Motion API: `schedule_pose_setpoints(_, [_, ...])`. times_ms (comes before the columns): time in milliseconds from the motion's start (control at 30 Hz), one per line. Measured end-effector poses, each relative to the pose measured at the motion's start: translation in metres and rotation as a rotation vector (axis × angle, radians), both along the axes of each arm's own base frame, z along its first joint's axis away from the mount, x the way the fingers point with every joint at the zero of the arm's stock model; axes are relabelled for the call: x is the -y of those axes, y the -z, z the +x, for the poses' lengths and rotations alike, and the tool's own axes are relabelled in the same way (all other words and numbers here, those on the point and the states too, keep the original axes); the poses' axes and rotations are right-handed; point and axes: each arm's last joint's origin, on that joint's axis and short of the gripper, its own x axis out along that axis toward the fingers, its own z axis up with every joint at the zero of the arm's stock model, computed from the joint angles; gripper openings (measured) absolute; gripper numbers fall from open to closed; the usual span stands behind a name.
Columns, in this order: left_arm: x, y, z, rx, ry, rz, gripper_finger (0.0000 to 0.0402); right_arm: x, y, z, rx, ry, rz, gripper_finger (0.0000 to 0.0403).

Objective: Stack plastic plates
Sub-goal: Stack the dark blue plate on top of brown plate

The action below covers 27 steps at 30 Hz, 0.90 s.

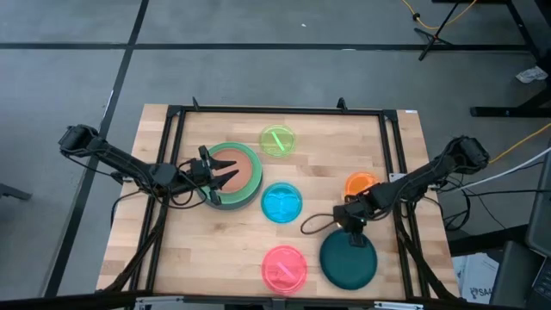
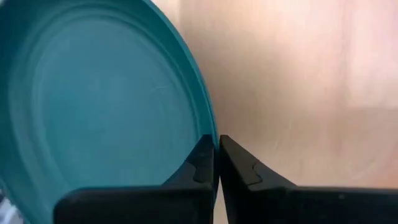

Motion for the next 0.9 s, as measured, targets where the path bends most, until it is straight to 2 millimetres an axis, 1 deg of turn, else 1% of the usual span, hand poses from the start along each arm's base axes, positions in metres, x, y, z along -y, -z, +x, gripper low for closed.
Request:
schedule_pose_setpoints(133, [0.000,0.000,0.000,0.000,0.000,0.000,0.0124,0.010,-0.012,0.015,0.035,0.094,0.024,0.0008])
schedule_pose_setpoints(333, [0.000,0.000,0.000,0.000,0.000,-0.001,0.0124,0.028,-0.032,0.034,0.113,0.160,0.040,0.0003])
schedule_pose_setpoints(467, [0.000,0.000,0.000,0.000,0.000,-0.001,0.0124,0.045,-0.041,0.044,0.153,0.226,0.044,0.0004])
schedule_pose_setpoints(600, [0.000,0.000,0.000,0.002,0.001,-0.005,0.0124,0.062,-0.045,0.050,0.185,0.298,0.028,0.0005])
schedule_pose_setpoints(733, [0.000,0.000,0.000,0.003,0.007,-0.006,0.0124,0.079,-0.047,0.057,0.254,0.379,-0.015,0.0005])
schedule_pose_setpoints(900, [0.000,0.000,0.000,0.003,0.008,-0.006,0.0124,0.095,-0.053,0.066,0.357,0.446,-0.007,0.0005])
